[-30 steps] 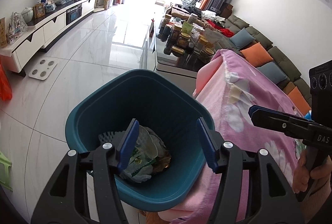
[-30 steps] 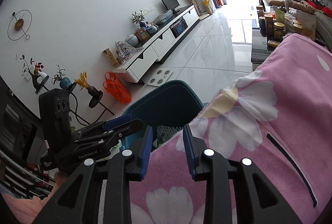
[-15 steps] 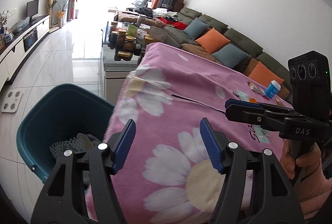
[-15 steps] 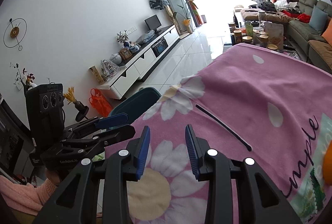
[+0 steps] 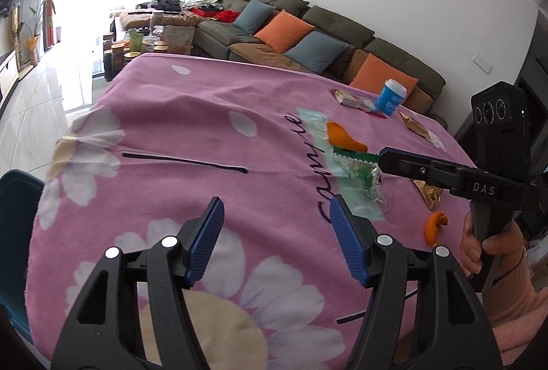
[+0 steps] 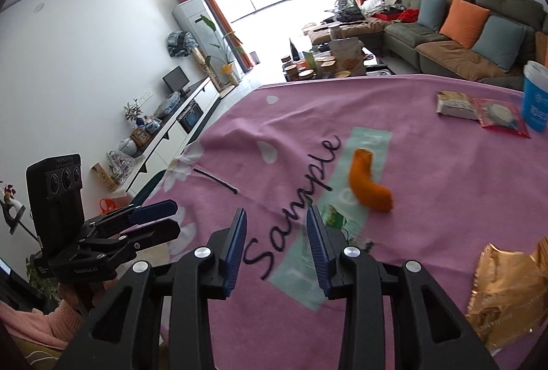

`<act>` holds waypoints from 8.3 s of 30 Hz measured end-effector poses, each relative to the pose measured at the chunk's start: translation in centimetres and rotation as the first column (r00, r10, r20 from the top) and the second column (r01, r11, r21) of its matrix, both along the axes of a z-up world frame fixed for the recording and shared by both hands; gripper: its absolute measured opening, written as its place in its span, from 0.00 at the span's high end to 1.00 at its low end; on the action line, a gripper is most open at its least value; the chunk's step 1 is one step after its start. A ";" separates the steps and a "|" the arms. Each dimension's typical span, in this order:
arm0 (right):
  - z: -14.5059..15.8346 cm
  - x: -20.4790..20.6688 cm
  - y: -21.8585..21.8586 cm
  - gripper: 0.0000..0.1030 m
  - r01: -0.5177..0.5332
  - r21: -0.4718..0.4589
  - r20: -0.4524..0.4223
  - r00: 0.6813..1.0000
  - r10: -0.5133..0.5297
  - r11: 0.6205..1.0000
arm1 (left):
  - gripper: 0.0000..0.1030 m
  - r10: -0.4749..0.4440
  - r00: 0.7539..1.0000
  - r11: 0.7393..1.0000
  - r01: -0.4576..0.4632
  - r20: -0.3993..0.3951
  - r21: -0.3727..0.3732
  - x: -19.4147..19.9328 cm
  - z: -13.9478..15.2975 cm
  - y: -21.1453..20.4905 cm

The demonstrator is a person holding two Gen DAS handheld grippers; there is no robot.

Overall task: Collect trash
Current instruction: 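Grasp the green-striped clear wrapper with the left gripper while the right grasps a gold foil bag, then lift both held wrappers up off the table, then carry both held wrappers toward the teal bin, then lower both grippers over the teal bin and open them to drop the wrappers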

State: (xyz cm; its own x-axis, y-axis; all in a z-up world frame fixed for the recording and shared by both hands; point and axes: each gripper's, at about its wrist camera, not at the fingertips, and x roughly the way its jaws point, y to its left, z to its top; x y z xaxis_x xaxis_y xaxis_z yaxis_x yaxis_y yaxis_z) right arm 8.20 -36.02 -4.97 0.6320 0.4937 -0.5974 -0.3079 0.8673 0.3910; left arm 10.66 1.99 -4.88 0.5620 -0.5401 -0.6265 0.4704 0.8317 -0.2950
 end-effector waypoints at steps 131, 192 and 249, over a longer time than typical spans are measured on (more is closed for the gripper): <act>-0.5 3.0 7.5 0.85 -0.209 0.187 0.011 0.977 0.211 0.960 | 0.77 0.277 0.961 0.961 -0.277 -0.008 0.014 -2.9 2.7 11.1; 0.6 5.5 21.7 0.85 -0.442 0.128 -0.012 0.895 0.447 0.888 | 0.77 0.527 0.850 0.850 -0.526 -0.023 0.036 -5.2 1.2 22.0; -1.7 8.2 31.5 0.81 -0.488 -0.012 -0.131 0.866 0.482 0.873 | 0.77 0.623 0.773 0.782 -0.608 -0.123 0.137 -1.8 -4.5 26.0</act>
State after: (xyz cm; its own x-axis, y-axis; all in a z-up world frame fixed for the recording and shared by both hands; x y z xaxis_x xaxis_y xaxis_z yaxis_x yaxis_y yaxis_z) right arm 16.39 -4.56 -6.64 0.2417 0.6913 -0.6809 -0.6471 0.6378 0.4178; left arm 8.87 28.00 -9.43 0.6489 -0.0528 -0.7590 -0.1957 0.9524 -0.2336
